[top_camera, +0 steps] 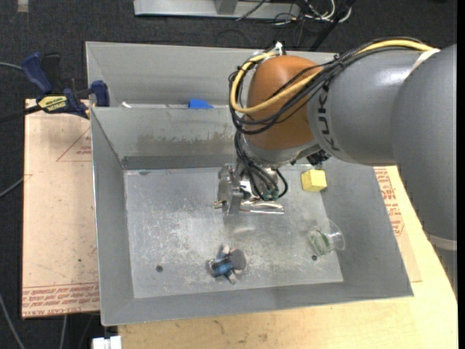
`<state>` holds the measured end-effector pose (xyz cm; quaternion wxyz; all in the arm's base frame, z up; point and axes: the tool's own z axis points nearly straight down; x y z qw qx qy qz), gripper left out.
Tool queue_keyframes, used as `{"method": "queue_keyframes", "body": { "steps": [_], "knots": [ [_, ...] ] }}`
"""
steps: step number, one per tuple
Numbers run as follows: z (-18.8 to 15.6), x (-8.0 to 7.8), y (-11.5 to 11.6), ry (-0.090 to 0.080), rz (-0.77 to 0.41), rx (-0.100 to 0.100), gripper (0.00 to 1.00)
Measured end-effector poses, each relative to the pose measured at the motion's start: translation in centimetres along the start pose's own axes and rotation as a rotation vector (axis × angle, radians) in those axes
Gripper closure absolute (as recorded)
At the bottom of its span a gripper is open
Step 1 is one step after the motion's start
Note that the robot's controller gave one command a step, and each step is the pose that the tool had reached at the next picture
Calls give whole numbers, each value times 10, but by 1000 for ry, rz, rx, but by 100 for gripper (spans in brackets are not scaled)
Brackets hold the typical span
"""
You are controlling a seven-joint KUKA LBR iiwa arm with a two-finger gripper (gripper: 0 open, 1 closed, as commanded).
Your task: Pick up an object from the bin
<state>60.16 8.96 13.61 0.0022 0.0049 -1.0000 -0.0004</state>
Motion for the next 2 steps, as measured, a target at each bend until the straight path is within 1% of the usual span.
{"method": "queue_keyframes", "body": {
  "steps": [2],
  "knots": [
    [-33,-2,0,-9,0,-1,100]
  ]
}}
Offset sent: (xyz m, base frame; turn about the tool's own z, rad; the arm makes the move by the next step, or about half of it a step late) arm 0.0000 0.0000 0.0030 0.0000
